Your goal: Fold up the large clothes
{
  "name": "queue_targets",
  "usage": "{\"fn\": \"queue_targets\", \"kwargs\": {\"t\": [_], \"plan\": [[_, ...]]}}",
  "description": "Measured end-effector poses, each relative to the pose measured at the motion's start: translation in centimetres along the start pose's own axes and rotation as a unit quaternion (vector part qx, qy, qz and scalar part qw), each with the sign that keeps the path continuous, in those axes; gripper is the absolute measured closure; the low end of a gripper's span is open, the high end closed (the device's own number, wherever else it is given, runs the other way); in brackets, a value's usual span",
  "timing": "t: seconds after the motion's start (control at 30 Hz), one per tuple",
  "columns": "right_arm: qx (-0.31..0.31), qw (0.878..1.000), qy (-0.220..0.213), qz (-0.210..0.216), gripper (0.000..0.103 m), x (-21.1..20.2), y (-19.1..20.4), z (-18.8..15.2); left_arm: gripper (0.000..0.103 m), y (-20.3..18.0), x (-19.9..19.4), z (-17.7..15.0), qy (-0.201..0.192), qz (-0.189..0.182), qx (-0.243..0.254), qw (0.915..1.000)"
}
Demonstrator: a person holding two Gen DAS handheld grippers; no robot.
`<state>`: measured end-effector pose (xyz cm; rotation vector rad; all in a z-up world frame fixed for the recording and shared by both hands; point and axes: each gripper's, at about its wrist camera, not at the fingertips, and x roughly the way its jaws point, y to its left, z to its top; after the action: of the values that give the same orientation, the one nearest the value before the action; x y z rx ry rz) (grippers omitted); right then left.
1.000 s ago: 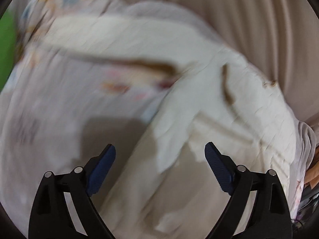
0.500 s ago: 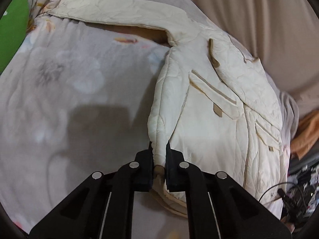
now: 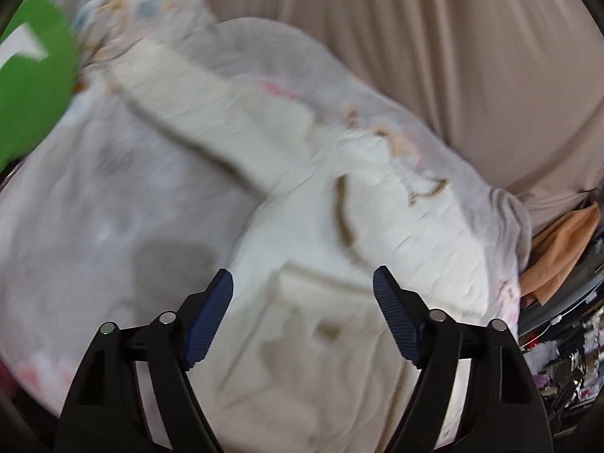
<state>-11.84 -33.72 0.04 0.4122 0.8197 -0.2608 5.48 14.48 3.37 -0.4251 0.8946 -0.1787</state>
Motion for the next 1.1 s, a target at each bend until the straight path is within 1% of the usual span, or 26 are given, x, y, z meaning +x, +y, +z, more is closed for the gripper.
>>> {"fn": "queue_targets", "kwargs": {"t": [0.03, 0.07, 0.13, 0.17, 0.2, 0.27, 0.3, 0.33, 0.37, 0.4, 0.43, 0.47, 0.5, 0.53, 0.6, 0.67, 0.7, 0.73, 0.77, 0.8, 0.83, 0.87, 0.93, 0.97, 1.03, 1.1], "plan": [[0.002, 1.000, -0.009, 0.006, 0.046, 0.7, 0.7, 1.0, 0.024, -0.8, 1.7, 0.6, 0.005, -0.003, 0.005, 1.0000], [0.006, 1.000, -0.021, 0.016, 0.039, 2.2, 1.2, 2.3, 0.024, -1.7, 3.7, 1.0, 0.014, -0.006, 0.005, 0.9999], [0.017, 0.999, -0.027, 0.023, 0.038, 4.9, 1.6, 4.0, 0.024, -2.7, 9.1, 1.5, 0.060, -0.018, -0.013, 0.9979], [0.030, 0.999, -0.019, 0.032, 0.038, 6.6, 1.5, 4.4, 0.024, -2.8, 11.4, 1.7, 0.079, -0.025, -0.032, 0.9961], [0.044, 0.998, -0.010, 0.037, 0.038, 8.0, 1.2, 4.7, 0.025, -2.8, 12.5, 1.3, 0.091, -0.030, -0.042, 0.9945], [0.083, 0.995, 0.011, 0.055, 0.038, 10.9, 1.0, 4.6, 0.026, -2.3, 15.5, 0.9, 0.104, -0.012, -0.065, 0.9924], [0.095, 0.994, 0.018, 0.059, 0.038, 11.8, 1.1, 4.5, 0.027, -2.0, 15.4, 0.0, 0.106, -0.009, -0.070, 0.9919], [0.112, 0.991, 0.023, 0.062, 0.038, 13.0, 0.9, 4.5, 0.032, -1.9, 16.0, 0.1, 0.104, -0.002, -0.075, 0.9917], [0.124, 0.990, 0.025, 0.065, 0.038, 13.7, 1.1, 4.3, 0.040, -2.1, 16.1, 0.1, 0.100, -0.003, -0.077, 0.9920], [0.133, 0.988, 0.024, 0.071, 0.038, 14.2, 1.2, 4.3, 0.051, -2.3, 16.2, 0.6, 0.088, -0.015, -0.073, 0.9933], [0.140, 0.987, 0.019, 0.078, 0.041, 14.7, 1.3, 4.5, 0.079, -2.6, 16.4, 1.1, 0.087, -0.037, -0.065, 0.9934], [0.147, 0.985, 0.011, 0.085, 0.055, 15.1, 1.5, 4.8, 0.096, -3.2, 16.7, 1.9, 0.090, -0.052, -0.057, 0.9930], [0.150, 0.985, 0.008, 0.090, 0.070, 15.6, 1.7, 5.1, 0.097, -3.7, 16.6, 2.6, 0.079, -0.054, -0.050, 0.9942], [0.151, 0.985, 0.003, 0.088, 0.097, 15.8, 2.0, 5.5, 0.099, -4.3, 16.3, 3.3, 0.058, -0.064, -0.037, 0.9956], [0.145, 0.983, -0.057, 0.102, 0.098, 14.1, 2.8, 6.5, 0.100, -6.0, 14.8, 4.9, 0.016, -0.083, -0.003, 0.9964], [0.114, 0.983, -0.107, 0.094, 0.098, 12.4, 4.1, 7.0, 0.100, -7.4, 14.0, 5.8, -0.014, -0.087, 0.028, 0.9958], [0.099, 0.986, -0.106, 0.078, 0.098, 12.9, 4.5, 7.0, 0.100, -8.3, 14.9, 5.9, -0.016, -0.070, 0.049, 0.9962], [0.093, 0.990, -0.082, 0.061, 0.098, 14.3, 4.3, 6.9, 0.100, -8.5, 16.6, 5.9, -0.003, -0.048, 0.060, 0.9970], [0.094, 0.995, -0.018, 0.040, 0.098, 17.3, 3.6, 6.2, 0.100, -8.1, 18.6, 5.5, 0.023, -0.027, 0.060, 0.9976], [0.100, 0.994, 0.028, 0.032, 0.100, 19.4, 2.8, 5.4, 0.099, -7.0, 20.6, 4.8, 0.053, -0.003, 0.053, 0.9972], [0.110, 0.993, 0.028, 0.045, 0.103, 19.4, 2.3, 4.8, 0.099, -6.2, 21.5, 4.1, 0.068, 0.005, 0.045, 0.9967], [0.113, 0.992, 0.022, 0.043, 0.102, 18.6, 2.1, 4.7, 0.099, -5.7, 21.6, 3.7, 0.068, 0.002, 0.039, 0.9969], [0.106, 0.994, 0.012, 0.020, 0.101, 16.2, 1.8, 4.4, 0.099, -5.6, 20.9, 3.6, 0.060, 0.003, 0.047, 0.9971], [0.105, 0.994, -0.009, 0.008, 0.100, 14.5, 1.7, 4.2, 0.098, -5.6, 20.8, 3.6, 0.061, 0.003, 0.051, 0.9968], [0.084, 0.996, -0.041, 0.000, 0.097, 12.4, 2.5, 4.7, 0.097, -5.4, 20.6, 3.6, 0.063, 0.002, 0.050, 0.9968], [0.034, 0.998, -0.043, 0.017, 0.096, 12.8, 5.1, 6.5, 0.096, -5.4, 21.0, 3.7, 0.060, 0.002, 0.043, 0.9972]]}}
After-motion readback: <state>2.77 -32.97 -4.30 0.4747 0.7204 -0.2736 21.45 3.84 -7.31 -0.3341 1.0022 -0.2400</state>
